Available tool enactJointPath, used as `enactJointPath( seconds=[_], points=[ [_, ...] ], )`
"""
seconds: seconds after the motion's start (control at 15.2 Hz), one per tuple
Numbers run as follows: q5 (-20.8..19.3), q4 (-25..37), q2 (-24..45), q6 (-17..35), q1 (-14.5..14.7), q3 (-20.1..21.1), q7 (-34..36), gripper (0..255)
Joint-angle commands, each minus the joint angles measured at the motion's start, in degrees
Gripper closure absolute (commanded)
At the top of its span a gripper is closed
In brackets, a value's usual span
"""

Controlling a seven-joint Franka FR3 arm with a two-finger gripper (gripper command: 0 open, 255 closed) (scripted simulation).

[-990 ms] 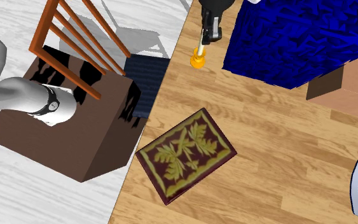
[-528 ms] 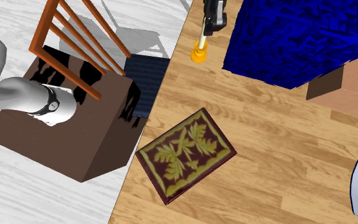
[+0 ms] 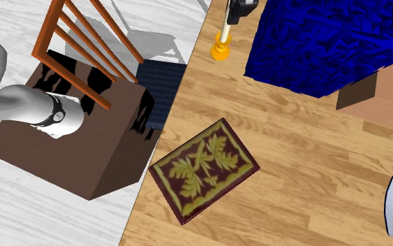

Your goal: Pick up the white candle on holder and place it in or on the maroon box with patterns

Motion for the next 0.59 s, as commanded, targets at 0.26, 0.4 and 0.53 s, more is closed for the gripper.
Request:
enactJointPath(
  seconds=[0.26,0.4,0.53],
  points=[
    [0.0,3.9,0.2,-3.7,-0.5,-0.3,-1.1,255],
    [0.7,2.8,-1.2,-3.9,-2.4,-1.2,-3.8,255],
    [1.3,2.1,-2.4,-4.2,-4.2,-2.2,-6.5,255]
  ],
)
